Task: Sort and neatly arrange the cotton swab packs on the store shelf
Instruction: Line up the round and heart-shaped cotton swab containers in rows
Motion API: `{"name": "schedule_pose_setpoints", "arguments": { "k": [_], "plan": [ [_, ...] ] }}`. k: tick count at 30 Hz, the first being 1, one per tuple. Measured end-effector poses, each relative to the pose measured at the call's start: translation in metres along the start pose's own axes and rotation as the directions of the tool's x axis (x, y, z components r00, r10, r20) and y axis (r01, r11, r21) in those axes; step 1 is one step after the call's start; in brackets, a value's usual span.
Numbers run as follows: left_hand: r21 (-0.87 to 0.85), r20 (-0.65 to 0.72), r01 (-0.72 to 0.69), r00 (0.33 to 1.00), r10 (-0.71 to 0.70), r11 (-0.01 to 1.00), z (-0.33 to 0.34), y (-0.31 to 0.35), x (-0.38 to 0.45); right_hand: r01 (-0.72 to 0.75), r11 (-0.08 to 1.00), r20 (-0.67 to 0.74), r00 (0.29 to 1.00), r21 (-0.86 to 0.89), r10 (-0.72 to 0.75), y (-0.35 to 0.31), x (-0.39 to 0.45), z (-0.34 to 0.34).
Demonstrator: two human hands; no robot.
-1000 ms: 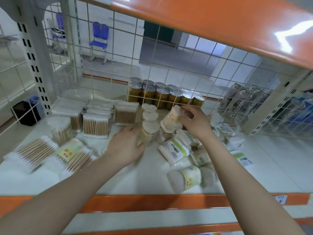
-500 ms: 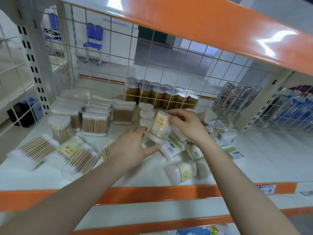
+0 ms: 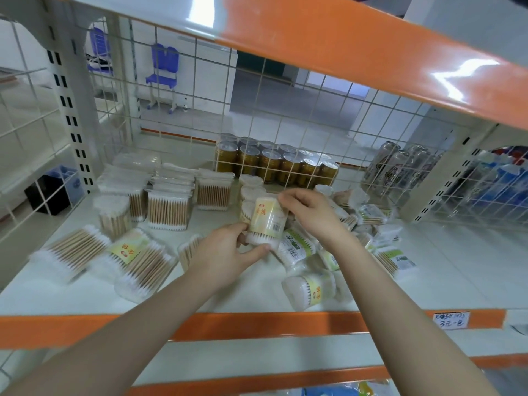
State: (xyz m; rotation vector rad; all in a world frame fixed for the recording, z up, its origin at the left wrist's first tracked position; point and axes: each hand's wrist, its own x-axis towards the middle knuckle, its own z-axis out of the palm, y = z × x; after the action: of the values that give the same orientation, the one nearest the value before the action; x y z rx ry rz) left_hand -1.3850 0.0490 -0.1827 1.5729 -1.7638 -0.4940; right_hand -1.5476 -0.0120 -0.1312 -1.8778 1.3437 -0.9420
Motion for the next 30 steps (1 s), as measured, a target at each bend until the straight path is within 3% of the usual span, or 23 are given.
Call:
{"name": "schedule_pose_setpoints", "arguments": {
  "k": [13, 21, 30],
  "plan": [
    [-0.287, 0.020, 0.087, 0.996, -0.084, 0.954, 0.003, -0.012, -0.002, 0.004, 1.000, -0.009, 1.000, 0.030, -0.003, -0.005, -0.003, 0.005],
    [-0.183, -0.008, 0.156, 0.987, -0.160, 0.971, 0.001, -0.017, -0.002, 0.006, 0.996, 0.036, 0.999, 0.086, -0.009, -0.007, -0.005, 0.005],
    [-0.039, -0.029, 0.105, 0.994, -0.106, 0.994, -0.006, -0.010, -0.010, 0.009, 0.996, 0.077, 0.997, 0.086, -0.015, -0.006, -0.008, 0.004]
  ]
}}
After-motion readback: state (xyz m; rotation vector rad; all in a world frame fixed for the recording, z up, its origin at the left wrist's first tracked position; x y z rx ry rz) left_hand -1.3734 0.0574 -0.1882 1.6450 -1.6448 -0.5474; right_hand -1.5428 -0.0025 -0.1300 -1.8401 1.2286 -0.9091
